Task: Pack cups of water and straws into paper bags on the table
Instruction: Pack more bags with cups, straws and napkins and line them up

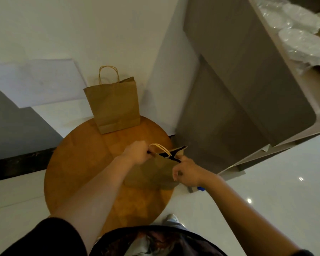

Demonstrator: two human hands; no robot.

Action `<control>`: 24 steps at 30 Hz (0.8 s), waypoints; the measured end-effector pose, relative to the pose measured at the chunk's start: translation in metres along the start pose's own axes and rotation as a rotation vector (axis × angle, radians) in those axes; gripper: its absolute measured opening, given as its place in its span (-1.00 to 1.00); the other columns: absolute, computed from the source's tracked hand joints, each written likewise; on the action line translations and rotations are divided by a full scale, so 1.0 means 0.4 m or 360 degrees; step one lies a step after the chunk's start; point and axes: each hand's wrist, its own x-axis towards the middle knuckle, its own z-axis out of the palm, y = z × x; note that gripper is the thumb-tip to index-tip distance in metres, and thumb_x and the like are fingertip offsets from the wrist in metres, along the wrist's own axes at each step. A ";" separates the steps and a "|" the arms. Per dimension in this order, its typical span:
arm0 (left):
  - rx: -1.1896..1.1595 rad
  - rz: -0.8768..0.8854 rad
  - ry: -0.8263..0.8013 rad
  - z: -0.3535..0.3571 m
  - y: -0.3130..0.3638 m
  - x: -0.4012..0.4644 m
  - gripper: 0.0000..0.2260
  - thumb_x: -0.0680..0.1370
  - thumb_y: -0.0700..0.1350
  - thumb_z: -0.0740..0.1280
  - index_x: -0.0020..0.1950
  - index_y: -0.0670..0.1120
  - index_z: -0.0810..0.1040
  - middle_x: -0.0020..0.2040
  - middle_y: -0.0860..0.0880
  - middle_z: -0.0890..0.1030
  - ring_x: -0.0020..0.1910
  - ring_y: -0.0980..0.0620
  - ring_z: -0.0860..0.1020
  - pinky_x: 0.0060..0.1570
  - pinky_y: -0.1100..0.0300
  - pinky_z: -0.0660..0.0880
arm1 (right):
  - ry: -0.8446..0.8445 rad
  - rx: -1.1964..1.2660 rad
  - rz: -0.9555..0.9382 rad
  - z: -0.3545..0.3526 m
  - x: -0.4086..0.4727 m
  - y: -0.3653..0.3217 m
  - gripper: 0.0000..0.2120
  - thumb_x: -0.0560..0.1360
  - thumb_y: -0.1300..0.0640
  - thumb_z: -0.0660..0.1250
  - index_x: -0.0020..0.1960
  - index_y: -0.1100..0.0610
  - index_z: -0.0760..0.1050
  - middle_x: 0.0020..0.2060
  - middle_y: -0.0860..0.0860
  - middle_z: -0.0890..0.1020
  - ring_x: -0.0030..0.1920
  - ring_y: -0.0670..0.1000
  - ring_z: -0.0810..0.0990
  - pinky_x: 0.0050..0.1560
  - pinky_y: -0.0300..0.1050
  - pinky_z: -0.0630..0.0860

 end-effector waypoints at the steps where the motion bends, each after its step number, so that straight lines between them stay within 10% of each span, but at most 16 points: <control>1: -0.0012 -0.0021 -0.0005 0.001 0.001 -0.002 -0.85 0.55 -0.08 0.33 0.04 -0.07 0.65 -0.24 0.06 0.55 -0.26 0.10 0.48 -0.35 0.29 0.35 | 0.0047 -0.0118 0.0014 0.011 0.005 0.000 -0.86 0.54 0.17 0.20 -0.08 0.07 0.54 0.39 0.11 0.20 0.32 0.17 0.23 0.30 0.09 0.32; 4: 0.0005 -0.0044 -0.0096 -0.001 0.006 -0.007 -0.83 0.54 -0.06 0.35 0.01 -0.12 0.64 -0.21 0.01 0.57 -0.25 0.08 0.48 -0.34 0.29 0.34 | 0.0355 -0.0451 -0.0008 0.030 0.020 0.003 -0.87 0.57 0.14 0.19 -0.07 0.09 0.50 0.25 0.09 0.34 0.12 0.08 0.29 0.08 -0.03 0.34; 8: -0.0021 -0.0070 -0.0225 -0.003 0.008 -0.016 -0.79 0.52 -0.07 0.37 0.05 -0.18 0.63 -0.03 -0.10 0.63 -0.06 -0.03 0.57 -0.08 0.10 0.50 | 0.0629 -0.0806 -0.0088 0.034 0.037 0.016 -0.73 0.53 0.17 0.26 0.23 0.09 0.49 0.29 0.05 0.37 0.32 0.11 0.23 0.38 0.06 0.15; 13: -0.0030 -0.0138 -0.0258 0.004 0.006 -0.038 -0.73 0.49 -0.16 0.40 0.17 -0.20 0.57 0.10 -0.12 0.60 0.10 -0.07 0.55 0.12 0.05 0.50 | 0.0645 -0.1032 -0.0295 0.008 0.044 0.022 -0.81 0.55 0.16 0.23 0.13 0.05 0.54 0.54 0.06 -0.12 0.49 0.22 -0.29 0.35 0.20 -0.41; 20: -0.0073 -0.0174 -0.0171 0.015 0.013 -0.059 -0.79 0.50 -0.10 0.40 -0.30 -0.09 0.46 -0.38 0.02 0.39 -0.37 0.02 0.42 -0.41 0.24 0.27 | 0.0469 -0.1103 -0.0233 -0.012 0.072 0.020 -0.71 0.59 0.20 0.18 0.29 0.16 0.41 0.31 0.09 0.37 0.34 0.11 0.27 0.44 0.11 0.09; 24: -0.0118 -0.0237 -0.0087 0.023 0.000 -0.066 -0.67 0.53 -0.09 0.37 -0.37 -0.04 0.33 -0.40 0.01 0.36 -0.41 0.07 0.36 -0.36 0.19 0.29 | 0.0548 -0.1054 -0.0328 -0.021 0.080 0.013 -0.73 0.62 0.23 0.09 0.28 0.20 0.40 0.23 0.11 0.41 0.24 0.09 0.34 0.30 -0.06 0.23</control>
